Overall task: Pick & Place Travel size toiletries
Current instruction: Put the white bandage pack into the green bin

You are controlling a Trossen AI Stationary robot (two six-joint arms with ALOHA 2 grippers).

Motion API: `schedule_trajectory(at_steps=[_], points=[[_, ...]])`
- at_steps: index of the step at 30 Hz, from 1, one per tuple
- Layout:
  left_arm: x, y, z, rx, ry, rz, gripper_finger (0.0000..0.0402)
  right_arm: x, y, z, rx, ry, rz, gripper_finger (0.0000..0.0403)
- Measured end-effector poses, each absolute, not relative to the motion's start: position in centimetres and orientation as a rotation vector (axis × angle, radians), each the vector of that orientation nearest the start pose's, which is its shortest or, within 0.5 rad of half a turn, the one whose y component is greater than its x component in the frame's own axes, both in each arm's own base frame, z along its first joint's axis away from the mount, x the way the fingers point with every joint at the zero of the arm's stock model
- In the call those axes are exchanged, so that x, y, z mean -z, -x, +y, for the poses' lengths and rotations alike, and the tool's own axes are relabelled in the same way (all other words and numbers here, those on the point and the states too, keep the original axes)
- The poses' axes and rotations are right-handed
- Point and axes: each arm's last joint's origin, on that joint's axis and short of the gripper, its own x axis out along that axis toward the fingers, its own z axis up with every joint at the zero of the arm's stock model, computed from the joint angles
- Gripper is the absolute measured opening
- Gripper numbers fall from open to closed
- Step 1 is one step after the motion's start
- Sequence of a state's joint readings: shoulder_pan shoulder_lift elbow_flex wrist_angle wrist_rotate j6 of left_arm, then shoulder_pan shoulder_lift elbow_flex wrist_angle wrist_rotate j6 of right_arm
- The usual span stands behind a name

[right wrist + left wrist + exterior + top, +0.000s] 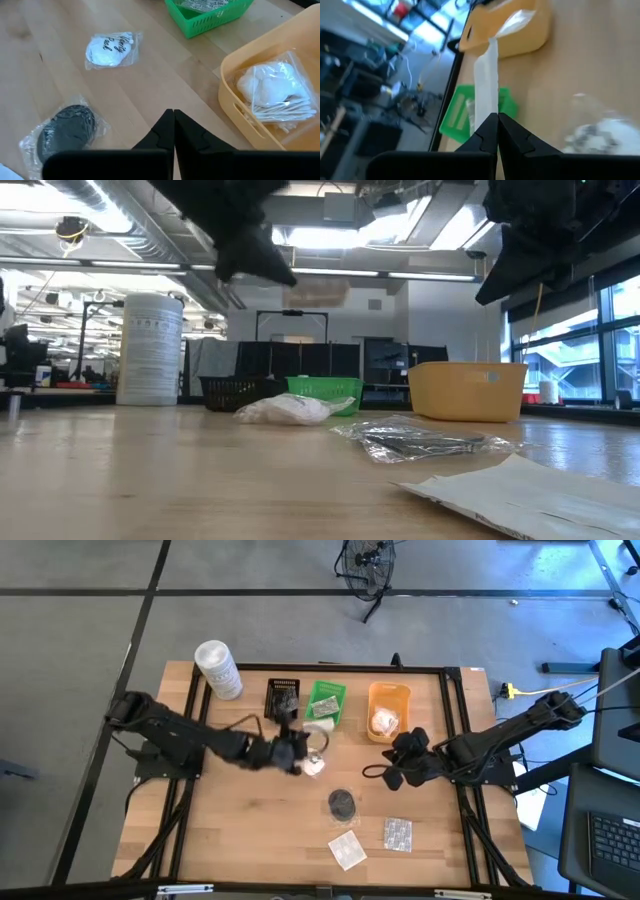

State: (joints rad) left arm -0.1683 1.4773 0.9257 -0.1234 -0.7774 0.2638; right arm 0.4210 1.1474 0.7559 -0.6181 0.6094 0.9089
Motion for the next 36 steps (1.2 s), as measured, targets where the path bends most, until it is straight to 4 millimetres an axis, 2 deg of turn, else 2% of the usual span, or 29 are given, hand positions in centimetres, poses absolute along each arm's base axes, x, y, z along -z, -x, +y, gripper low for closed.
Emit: schedule_trajectory(at_steps=[4,11,17,27,36], points=[[-23.5,-30.8,0.7,-0.559,-0.433,0.678,0.0002,-22.4,-20.1,7.2,0.545,-0.338,0.726,0.0014],[-23.6,-30.9,5.7,-0.551,-0.197,0.628,0.0002,-22.2,-20.4,7.3,0.546,-0.336,0.728,0.0020],[-22.9,-30.6,8.8,-0.569,-0.076,0.629,0.0002,-22.2,-20.4,7.3,0.542,-0.332,0.728,0.0004],[-19.4,-32.2,10.6,-0.494,-0.050,0.675,0.0002,-22.2,-20.4,7.3,0.540,-0.328,0.729,0.0026],[-17.5,-32.7,10.9,-0.514,-0.086,0.733,0.0002,-22.1,-20.4,7.4,0.526,-0.335,0.742,0.0004]])
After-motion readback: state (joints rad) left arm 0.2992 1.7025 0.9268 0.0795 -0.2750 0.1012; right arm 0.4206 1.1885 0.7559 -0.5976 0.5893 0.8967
